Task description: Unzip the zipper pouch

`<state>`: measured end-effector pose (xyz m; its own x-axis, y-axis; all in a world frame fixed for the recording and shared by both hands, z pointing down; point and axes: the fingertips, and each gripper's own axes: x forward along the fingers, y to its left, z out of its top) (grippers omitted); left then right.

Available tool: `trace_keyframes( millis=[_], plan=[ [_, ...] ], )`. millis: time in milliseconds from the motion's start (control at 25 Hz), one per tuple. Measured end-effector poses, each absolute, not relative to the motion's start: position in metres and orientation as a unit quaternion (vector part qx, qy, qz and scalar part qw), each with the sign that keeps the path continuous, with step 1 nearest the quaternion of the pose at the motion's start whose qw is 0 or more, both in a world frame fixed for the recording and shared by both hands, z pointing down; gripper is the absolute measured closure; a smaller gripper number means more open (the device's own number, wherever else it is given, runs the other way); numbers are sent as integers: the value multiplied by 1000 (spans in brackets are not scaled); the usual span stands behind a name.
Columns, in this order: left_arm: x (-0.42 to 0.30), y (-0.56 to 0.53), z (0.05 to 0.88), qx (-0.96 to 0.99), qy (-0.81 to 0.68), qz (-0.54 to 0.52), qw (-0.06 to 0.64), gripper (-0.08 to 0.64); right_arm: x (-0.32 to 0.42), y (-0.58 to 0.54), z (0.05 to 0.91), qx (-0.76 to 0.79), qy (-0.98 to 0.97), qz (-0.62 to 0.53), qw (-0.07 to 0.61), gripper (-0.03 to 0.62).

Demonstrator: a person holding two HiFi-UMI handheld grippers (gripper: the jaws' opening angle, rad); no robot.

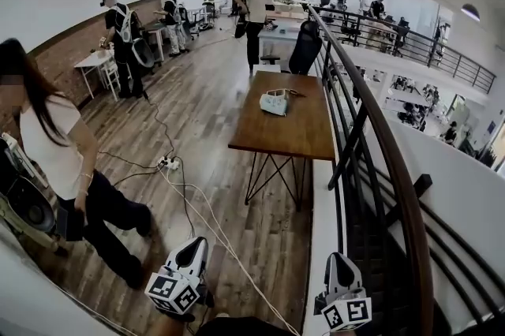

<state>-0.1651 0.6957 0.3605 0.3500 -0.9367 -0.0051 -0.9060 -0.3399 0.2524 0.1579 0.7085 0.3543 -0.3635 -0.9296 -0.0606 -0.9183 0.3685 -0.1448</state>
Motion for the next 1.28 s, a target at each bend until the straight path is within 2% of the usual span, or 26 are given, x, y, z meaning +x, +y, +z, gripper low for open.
trace_keyframes(
  millis=[400,760,800,840,880,920,1120,1280],
  plan=[
    [-127,681,354,819,-562,-66,97,541,196,697,356,-566,820,-41,73,595],
    [-160,596,360,822,-558,-76,83,540,170,623,345,-585,808,-12,59,595],
    [-164,585,361,824,-556,-74,82,538,166,614,343,-588,807,-7,60,567],
    [-168,575,362,826,-554,-73,81,500,162,606,341,-589,806,-2,61,509],
    [-172,565,362,827,-552,-75,81,398,157,597,338,-591,804,1,63,450],
    [-177,555,361,827,-552,-77,81,347,153,589,337,-594,802,4,65,427],
    [-199,510,361,832,-543,-79,79,331,131,550,336,-610,790,8,66,398],
    [-214,485,361,837,-536,-82,78,296,115,525,340,-623,780,6,57,315]
  ],
)
